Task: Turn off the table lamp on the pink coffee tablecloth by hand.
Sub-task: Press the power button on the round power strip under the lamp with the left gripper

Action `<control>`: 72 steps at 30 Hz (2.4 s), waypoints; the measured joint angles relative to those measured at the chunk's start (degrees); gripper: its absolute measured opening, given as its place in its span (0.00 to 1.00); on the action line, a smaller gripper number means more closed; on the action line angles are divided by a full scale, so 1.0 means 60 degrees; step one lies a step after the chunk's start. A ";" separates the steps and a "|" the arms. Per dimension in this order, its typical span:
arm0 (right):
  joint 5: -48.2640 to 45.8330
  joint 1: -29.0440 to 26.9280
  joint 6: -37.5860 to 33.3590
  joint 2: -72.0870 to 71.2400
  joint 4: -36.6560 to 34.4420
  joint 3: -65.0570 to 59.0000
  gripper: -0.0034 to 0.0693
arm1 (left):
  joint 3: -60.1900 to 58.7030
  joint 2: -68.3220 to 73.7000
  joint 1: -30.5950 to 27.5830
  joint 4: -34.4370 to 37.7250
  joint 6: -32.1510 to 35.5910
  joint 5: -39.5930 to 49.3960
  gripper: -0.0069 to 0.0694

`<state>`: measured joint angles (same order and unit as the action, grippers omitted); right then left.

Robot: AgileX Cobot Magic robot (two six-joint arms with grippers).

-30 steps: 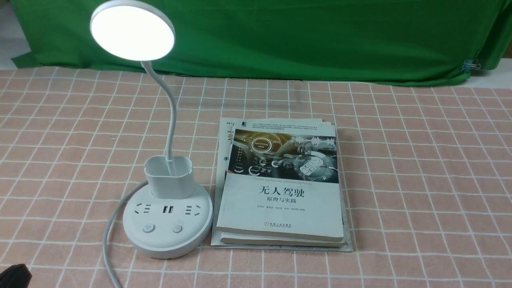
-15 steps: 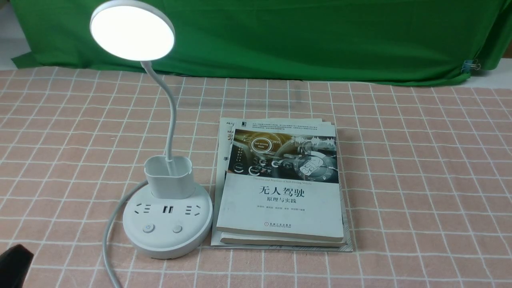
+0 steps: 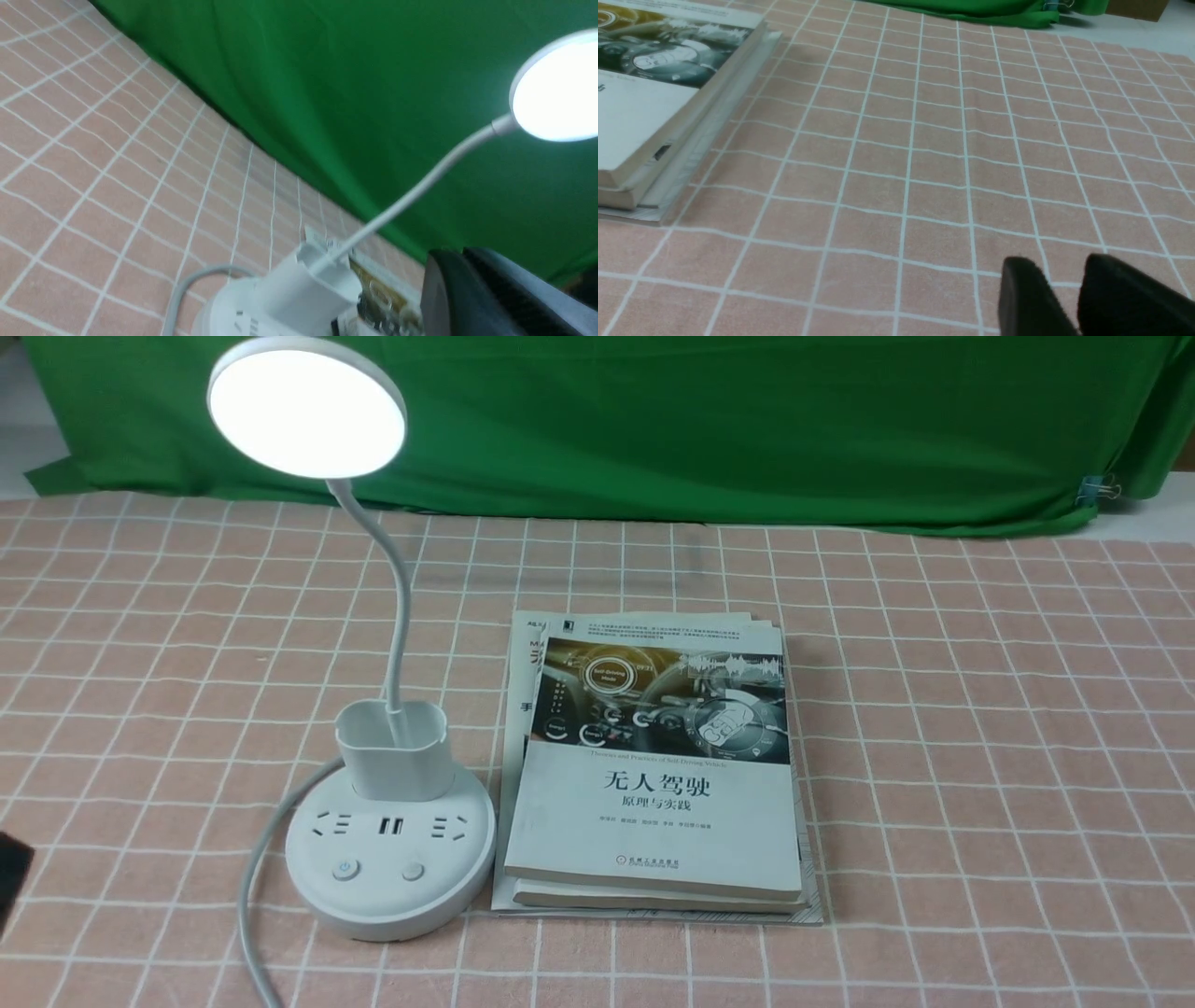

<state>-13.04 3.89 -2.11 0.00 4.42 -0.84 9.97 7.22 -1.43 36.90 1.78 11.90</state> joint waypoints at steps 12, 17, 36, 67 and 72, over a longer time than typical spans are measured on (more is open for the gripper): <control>0.0000 0.0000 0.0000 0.0000 0.0000 0.0000 0.38 | 0.4688 0.7500 0.0243 -0.2806 0.1354 0.6255 0.10; 0.0000 0.0000 0.0000 0.0000 0.0000 0.0000 0.38 | 0.5786 1.0081 0.2083 -0.3518 0.1201 0.6373 0.08; 0.0000 0.0000 0.0000 0.0000 0.0000 0.0000 0.38 | 0.9431 1.4953 0.4052 -0.5169 0.0266 0.7003 0.08; 0.0000 0.0000 0.0000 0.0000 0.0000 0.0000 0.38 | 0.9602 1.5077 0.3883 -0.4867 0.0357 0.6834 0.08; 0.0000 0.0000 0.0000 0.0000 0.0000 0.0000 0.38 | 0.9602 1.5605 0.3883 -0.4854 0.0350 0.6802 0.08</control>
<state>-13.04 3.89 -2.11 0.00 4.42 -0.84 67.58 100.85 21.87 7.77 3.88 52.71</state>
